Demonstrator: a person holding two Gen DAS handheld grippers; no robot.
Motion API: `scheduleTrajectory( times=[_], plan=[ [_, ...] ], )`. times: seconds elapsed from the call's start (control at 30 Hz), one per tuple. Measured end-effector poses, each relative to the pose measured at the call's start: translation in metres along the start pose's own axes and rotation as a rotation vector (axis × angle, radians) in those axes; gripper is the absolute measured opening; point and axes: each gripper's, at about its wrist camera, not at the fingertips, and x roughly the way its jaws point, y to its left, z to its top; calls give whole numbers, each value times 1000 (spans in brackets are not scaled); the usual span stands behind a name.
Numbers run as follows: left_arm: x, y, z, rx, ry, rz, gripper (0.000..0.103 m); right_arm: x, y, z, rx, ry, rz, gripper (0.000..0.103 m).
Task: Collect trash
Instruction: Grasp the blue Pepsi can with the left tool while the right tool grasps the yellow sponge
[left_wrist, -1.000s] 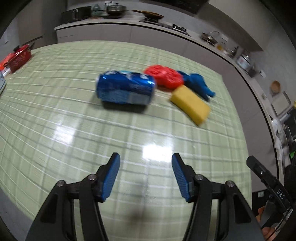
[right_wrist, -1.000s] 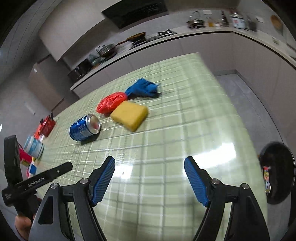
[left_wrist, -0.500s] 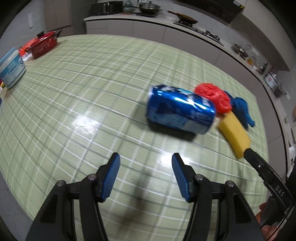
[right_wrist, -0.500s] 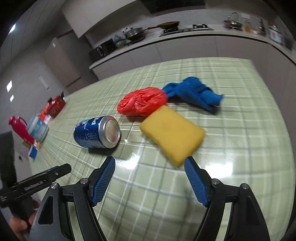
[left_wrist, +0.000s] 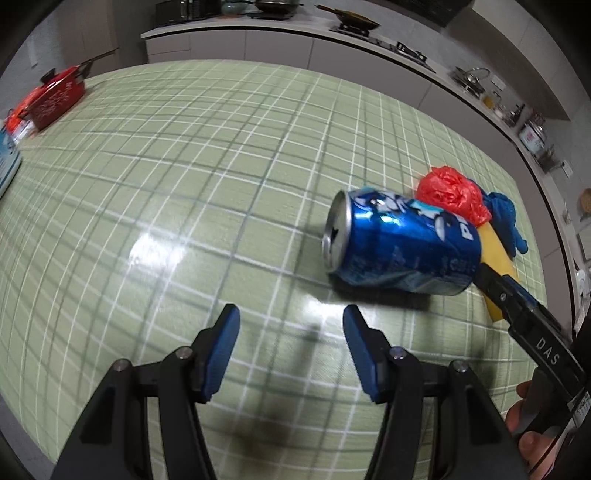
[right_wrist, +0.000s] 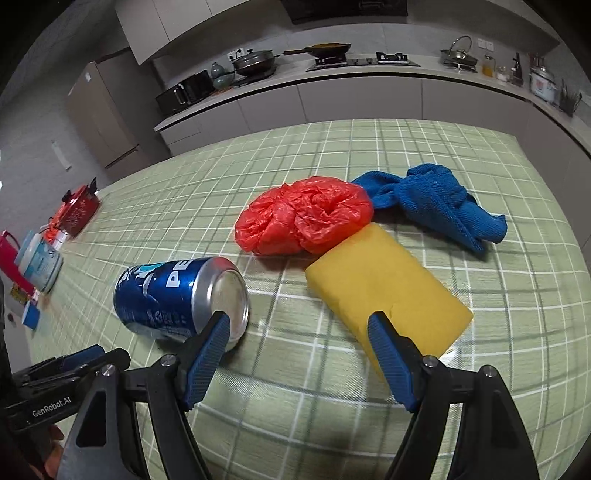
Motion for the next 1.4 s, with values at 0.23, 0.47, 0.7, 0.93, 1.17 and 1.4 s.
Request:
scheduleTrajectory(
  times=[0.23,0.47,0.7,0.93,1.17,1.4],
  plan=[
    [8,16,14,12,2,-11,59,-6,18,-9,-3,3,-11,79],
    [5,29,25,1,-23,-13,59,-14,48,-35,-37,31,56,79],
    [-5,43,32,-57,-46,-37,59,-19,59,-43,-68,38,87,79],
    [-30,22,27,-78,-25,-182,59,-36,31,-34,-45,-5,43,79],
    [-28,-5,20,-103,17,-218,61,-45,-8,-17,-29,-38,2,79],
    [-21,-16,14,-133,16,-136,70,-42,-28,-10,-18,-36,4,79]
  ],
)
